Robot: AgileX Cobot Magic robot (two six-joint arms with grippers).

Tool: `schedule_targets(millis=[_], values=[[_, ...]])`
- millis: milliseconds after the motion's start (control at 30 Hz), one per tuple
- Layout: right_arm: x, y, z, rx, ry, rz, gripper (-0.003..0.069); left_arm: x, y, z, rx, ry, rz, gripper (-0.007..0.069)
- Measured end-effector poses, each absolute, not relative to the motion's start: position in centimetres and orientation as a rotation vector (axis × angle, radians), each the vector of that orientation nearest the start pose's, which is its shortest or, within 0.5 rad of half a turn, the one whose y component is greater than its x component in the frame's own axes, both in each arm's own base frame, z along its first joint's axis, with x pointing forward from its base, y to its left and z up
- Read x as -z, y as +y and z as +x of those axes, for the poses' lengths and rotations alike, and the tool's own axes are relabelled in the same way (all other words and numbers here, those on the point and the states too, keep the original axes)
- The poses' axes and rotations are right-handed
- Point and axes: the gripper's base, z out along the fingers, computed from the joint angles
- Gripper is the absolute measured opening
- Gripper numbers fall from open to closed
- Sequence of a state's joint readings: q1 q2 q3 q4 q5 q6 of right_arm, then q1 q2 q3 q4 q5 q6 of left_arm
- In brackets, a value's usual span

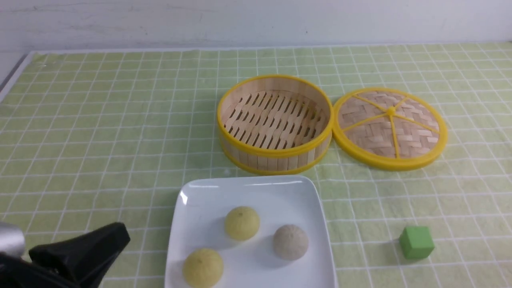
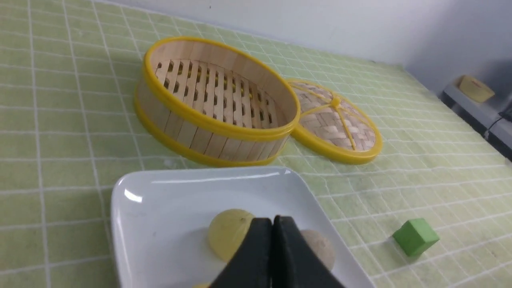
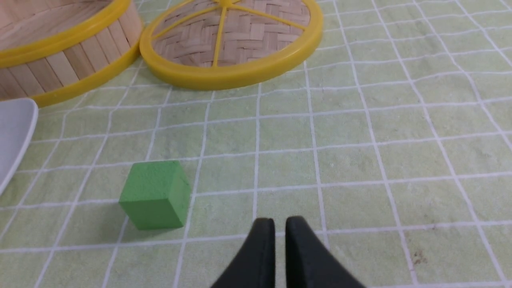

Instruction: Put the steamed buns into the plate on the green tablecloth.

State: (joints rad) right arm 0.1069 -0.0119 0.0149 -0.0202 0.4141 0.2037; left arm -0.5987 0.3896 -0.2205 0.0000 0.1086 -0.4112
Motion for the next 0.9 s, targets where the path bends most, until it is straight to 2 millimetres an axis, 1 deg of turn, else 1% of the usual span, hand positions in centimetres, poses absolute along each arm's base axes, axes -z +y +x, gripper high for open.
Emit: schedule_targets(millis=[33, 100, 133, 267, 400, 533, 633, 700, 733, 867, 900], values=[[-17.2, 0.5, 5.1, -0.190, 1.903, 0.080, 0.0062, -24.3, -5.3, 7.8, 0.720, 1.833, 0.172, 0.0020], [-17.2, 0.5, 5.1, -0.191, 1.903, 0.080, 0.0062, -23.9, -5.3, 7.7, 0.716, 1.846, 0.173, 0.0020], [-17.2, 0.5, 5.1, -0.191, 1.903, 0.080, 0.0062, -23.3, -5.3, 7.7, 0.709, 1.866, 0.175, 0.0020], [-17.2, 0.5, 5.1, -0.191, 1.903, 0.081, 0.0065, -22.7, -5.2, 7.6, 0.697, 1.896, 0.180, 0.0024], [-17.2, 0.5, 5.1, -0.191, 1.903, 0.081, 0.0069, -22.6, -5.2, 7.6, 0.662, 1.893, 0.225, 0.0029], [-17.2, 0.5, 5.1, -0.191, 1.903, 0.081, 0.0077, -22.9, -4.9, 7.2, 0.529, 1.803, 0.409, 0.0034], [-17.2, 0.5, 5.1, -0.191, 1.903, 0.081, 0.0080, -23.3, -4.4, 6.8, 0.471, 1.736, 0.438, 0.0036], [-17.2, 0.5, 5.1, -0.191, 1.903, 0.081, 0.0080, -23.5, -3.9, 6.6, 0.435, 1.712, 0.409, 0.0036], [-17.2, 0.5, 5.1, -0.192, 1.902, 0.080, 0.0083, -23.6, -3.1, 6.3, 0.376, 1.703, 0.347, 0.0037], [-17.2, 0.5, 5.1, -0.192, 1.902, 0.080, 0.0090, -22.9, -1.5, 5.6, 0.220, 1.763, 0.184, 0.0043], [-17.2, 0.5, 5.1, -0.192, 1.902, 0.080, 0.0090, -22.9, -1.4, 5.5, 0.213, 1.768, 0.177, 0.0043]])
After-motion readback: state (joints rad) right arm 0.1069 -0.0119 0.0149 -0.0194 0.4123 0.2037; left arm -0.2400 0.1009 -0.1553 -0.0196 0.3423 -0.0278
